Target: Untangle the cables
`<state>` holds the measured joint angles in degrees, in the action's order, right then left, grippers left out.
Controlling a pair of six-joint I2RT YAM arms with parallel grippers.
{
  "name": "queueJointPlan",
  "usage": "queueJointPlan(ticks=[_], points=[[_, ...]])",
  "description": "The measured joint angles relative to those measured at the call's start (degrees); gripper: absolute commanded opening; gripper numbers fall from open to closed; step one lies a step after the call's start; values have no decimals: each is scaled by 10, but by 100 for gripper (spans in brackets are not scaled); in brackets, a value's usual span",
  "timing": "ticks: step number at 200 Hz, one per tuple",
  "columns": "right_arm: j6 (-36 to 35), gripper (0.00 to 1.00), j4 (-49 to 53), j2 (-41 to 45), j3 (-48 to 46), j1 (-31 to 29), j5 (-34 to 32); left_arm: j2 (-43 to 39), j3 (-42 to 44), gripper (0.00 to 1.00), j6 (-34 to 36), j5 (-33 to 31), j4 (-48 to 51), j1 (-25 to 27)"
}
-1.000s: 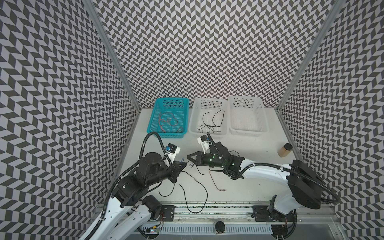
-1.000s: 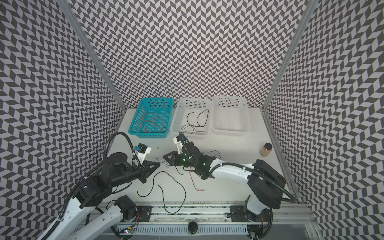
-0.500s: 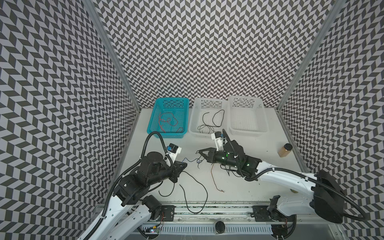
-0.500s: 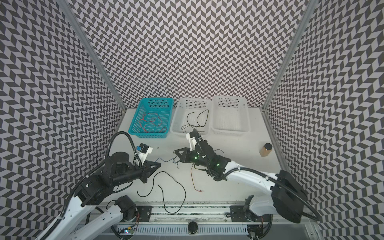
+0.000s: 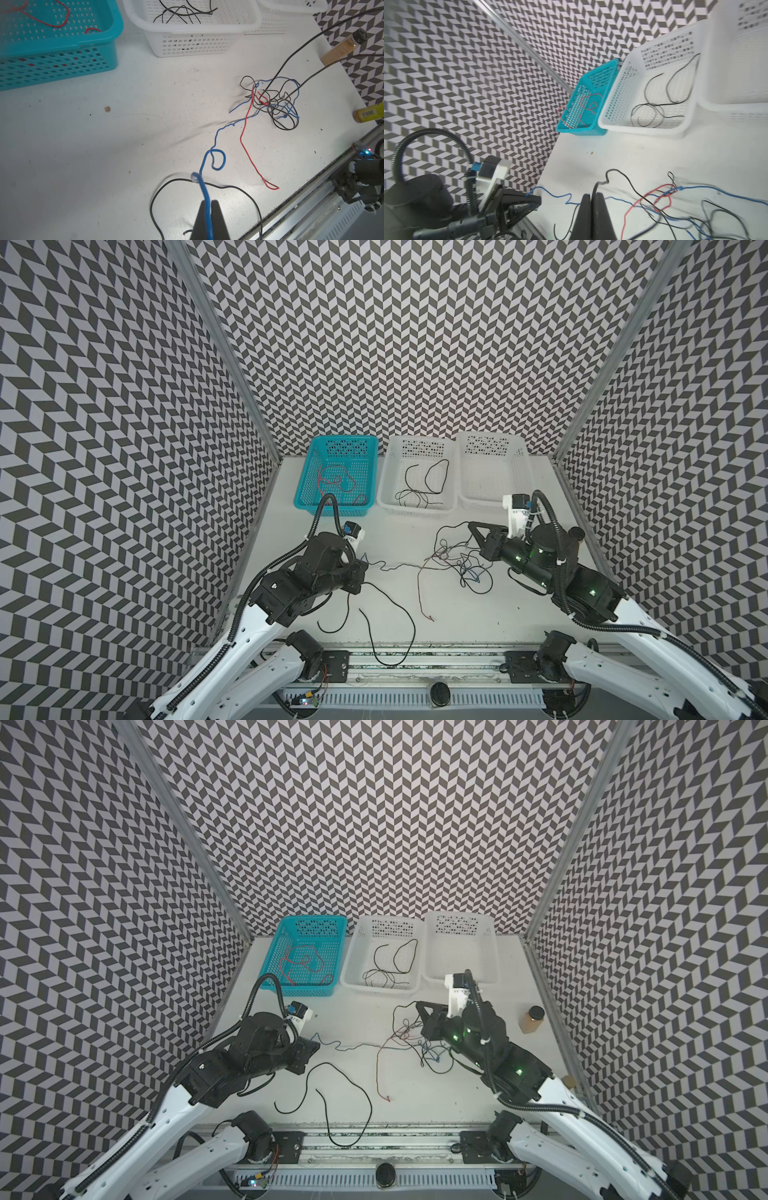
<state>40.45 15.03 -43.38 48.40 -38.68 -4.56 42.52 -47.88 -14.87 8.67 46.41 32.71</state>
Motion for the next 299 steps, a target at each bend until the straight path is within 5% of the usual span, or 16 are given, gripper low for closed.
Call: queueJointPlan(ticks=[78,185,274,299], points=[[-58,0,165,47,121,32,-104,-56,-78,0,-3,-59,12,-45],[4,0,280,58,2,71,-215,-36,-334,0,15,-69,-23,-45],[20,0,281,23,-83,194,-107,48,-522,0,26,-16,-36,-45],[-6,25,258,-16,-79,195,-50,77,-539,0,23,5,-35,-45]])
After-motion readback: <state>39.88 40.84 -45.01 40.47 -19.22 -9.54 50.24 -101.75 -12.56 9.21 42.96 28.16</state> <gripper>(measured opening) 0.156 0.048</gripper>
